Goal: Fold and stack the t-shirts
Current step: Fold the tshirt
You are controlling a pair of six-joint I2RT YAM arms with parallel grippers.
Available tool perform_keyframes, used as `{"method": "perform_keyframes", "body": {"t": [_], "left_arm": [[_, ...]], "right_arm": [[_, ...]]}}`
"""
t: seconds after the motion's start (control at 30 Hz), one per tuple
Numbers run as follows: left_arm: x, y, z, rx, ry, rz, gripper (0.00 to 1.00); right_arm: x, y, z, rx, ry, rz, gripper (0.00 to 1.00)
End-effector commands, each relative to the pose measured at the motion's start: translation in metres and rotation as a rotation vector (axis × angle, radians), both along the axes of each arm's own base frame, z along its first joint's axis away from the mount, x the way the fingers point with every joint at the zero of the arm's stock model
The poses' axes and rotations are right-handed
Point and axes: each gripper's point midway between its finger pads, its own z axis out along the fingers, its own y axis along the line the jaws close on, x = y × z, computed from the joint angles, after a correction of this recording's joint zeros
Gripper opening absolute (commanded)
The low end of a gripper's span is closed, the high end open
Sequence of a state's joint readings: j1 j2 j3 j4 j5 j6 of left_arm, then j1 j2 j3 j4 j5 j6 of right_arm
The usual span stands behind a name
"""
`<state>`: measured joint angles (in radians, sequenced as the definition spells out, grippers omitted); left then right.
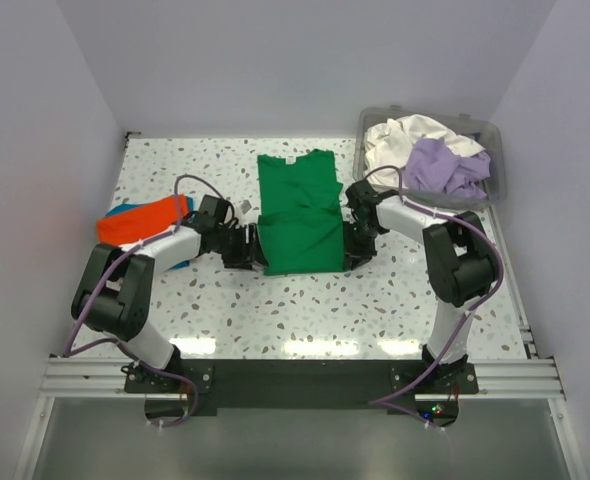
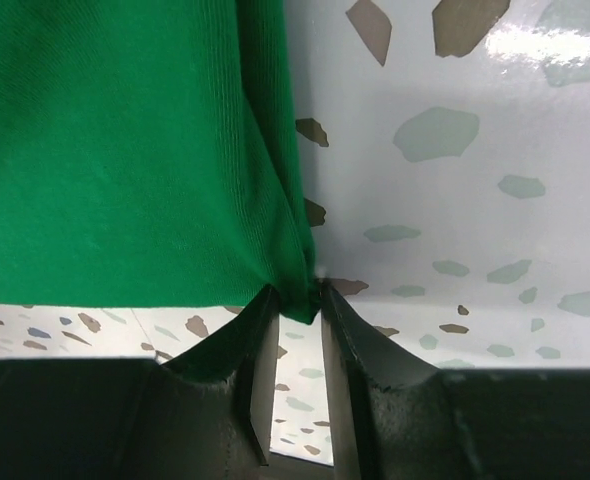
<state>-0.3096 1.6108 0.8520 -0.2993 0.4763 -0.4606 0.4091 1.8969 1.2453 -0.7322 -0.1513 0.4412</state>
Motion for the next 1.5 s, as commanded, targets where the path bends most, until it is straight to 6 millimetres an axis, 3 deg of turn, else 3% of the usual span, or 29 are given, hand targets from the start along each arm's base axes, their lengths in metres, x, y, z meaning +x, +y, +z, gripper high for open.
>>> {"method": "perform_keyframes", "body": {"t": [0.0, 0.33, 0.73, 0.83, 1.03, 1.17, 1.37, 1.47], "left_arm": [[-0.002, -0.010, -0.001, -0.028, -0.007, -0.025, 0.60], [-0.006, -0.027, -0.014, -0.028, 0.039, -0.073, 0.60], [-0.015, -0.022, -0.032, 0.045, 0.124, -0.059, 0.33], [-0.017, -0.019, -0.034, 0.067, 0.134, -0.059, 0.21], [-0.017, -0.017, -0.033, 0.089, 0.132, -0.058, 0.18], [-0.017, -0.020, -0.036, 0.086, 0.143, -0.074, 0.00], [-0.011, -0.010, -0.030, 0.151, 0.109, -0.073, 0.00], [-0.015, -0.006, -0.024, 0.169, 0.111, -0.083, 0.00]], "right_arm": [[0.001, 0.002, -0.006, 0.013, 0.006, -0.002, 0.26], [-0.002, 0.002, -0.010, 0.016, 0.019, 0.005, 0.18], [-0.002, 0.004, -0.008, 0.024, 0.018, 0.003, 0.11], [0.000, 0.005, -0.007, 0.029, 0.017, 0.002, 0.07], [0.000, 0.005, -0.006, 0.025, 0.022, 0.005, 0.00], [-0.001, 0.005, -0.004, 0.027, 0.026, 0.007, 0.00], [-0.007, 0.002, 0.008, 0.029, 0.025, 0.015, 0.00], [-0.019, -0.001, 0.014, 0.033, 0.040, 0.025, 0.00]]}}
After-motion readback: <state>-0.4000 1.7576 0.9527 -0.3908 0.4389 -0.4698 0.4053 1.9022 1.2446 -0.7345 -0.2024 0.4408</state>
